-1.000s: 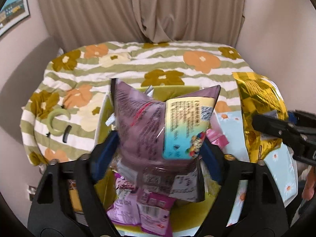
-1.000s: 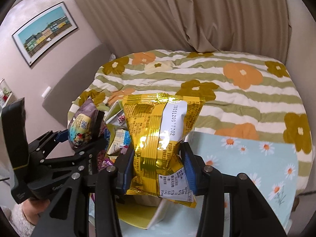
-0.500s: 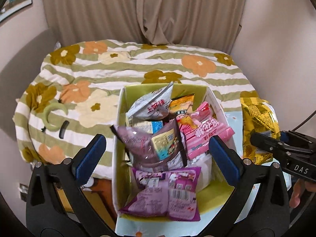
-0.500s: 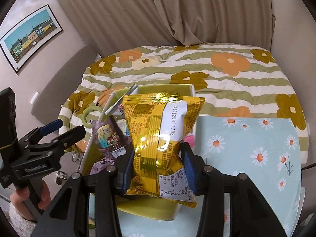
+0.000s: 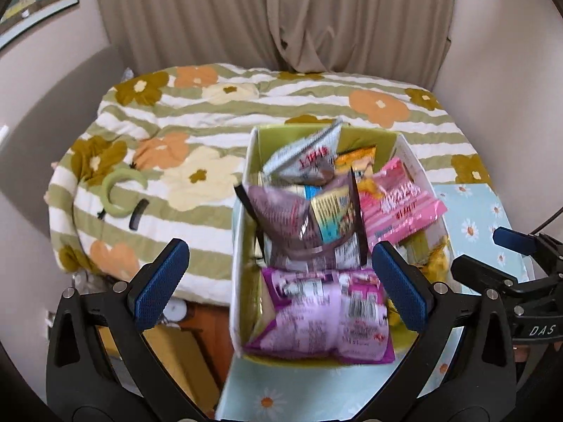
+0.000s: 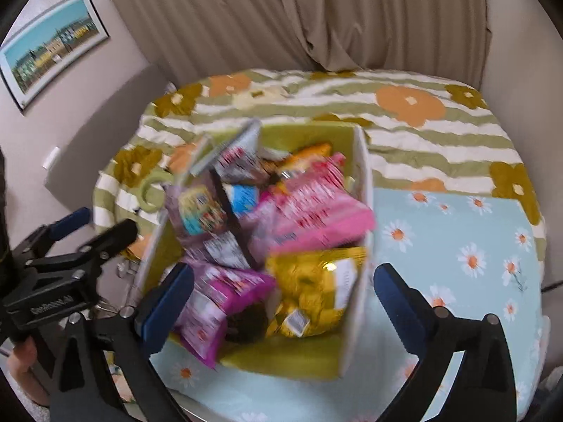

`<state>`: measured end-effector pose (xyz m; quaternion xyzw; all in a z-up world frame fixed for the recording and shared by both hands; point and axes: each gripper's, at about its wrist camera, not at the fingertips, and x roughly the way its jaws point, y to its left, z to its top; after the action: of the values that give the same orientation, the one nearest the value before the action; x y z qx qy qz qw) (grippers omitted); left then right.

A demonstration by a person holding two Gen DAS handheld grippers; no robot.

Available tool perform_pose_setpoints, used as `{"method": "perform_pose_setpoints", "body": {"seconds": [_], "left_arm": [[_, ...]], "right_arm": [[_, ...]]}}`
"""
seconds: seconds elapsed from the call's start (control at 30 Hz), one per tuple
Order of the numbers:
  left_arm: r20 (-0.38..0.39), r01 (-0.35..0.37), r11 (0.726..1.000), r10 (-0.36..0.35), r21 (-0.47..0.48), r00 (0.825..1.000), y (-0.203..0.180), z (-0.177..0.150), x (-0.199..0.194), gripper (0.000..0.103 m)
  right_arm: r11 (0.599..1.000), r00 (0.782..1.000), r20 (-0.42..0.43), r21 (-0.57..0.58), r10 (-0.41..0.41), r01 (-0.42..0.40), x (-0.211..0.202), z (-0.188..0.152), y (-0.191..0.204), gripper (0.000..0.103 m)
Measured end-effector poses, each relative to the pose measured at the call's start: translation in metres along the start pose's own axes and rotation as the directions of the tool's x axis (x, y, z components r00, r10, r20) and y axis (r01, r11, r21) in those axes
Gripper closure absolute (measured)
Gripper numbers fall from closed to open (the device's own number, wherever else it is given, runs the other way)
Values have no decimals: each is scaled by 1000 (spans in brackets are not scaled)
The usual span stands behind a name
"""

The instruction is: Organize snacks

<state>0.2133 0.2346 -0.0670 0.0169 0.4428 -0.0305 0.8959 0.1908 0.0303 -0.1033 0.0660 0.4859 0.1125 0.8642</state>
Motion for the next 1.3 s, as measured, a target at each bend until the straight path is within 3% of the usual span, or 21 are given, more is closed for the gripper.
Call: {"method": "perform_pose_setpoints", "body": {"seconds": [0.13,0.3,0.43,0.53,0.83,0.97,1.17,1.3], "left_arm": [[-19,3,999,-3,-33,1000,-10,-16,-6,0],[2,1,1000,-1,-29,1000,-26,-27,-30,0],[77,-2,1000,4,-24,997,-42,-32,-71,0],[131,17,1000,-15,-9,991,-55,-36,-105,0],[240,26,999,-31,26,970,-89,-71,-174,0],[273,76,997,-81,31,959,-100,-90,-192,0],[285,85,995,-97,53,954,-118,-107,-202,0],[292,86,994,-102,67,951,-125,-110,-206,0]], "right_arm": [[1000,1000,-19,0,21,-21,-7,-11,-10,1],[1000,999,24,-13,27,-27,-33,-21,-16,1],[999,997,75,-24,24,-22,-66,-29,-20,1],[999,990,136,-39,-20,26,-100,-35,-23,1],[976,940,265,23,-213,215,-190,-78,-49,1],[957,914,289,36,-285,287,-210,-100,-57,1],[940,889,314,45,-334,338,-228,-125,-64,1],[940,884,325,51,-335,337,-234,-130,-68,1]]}}
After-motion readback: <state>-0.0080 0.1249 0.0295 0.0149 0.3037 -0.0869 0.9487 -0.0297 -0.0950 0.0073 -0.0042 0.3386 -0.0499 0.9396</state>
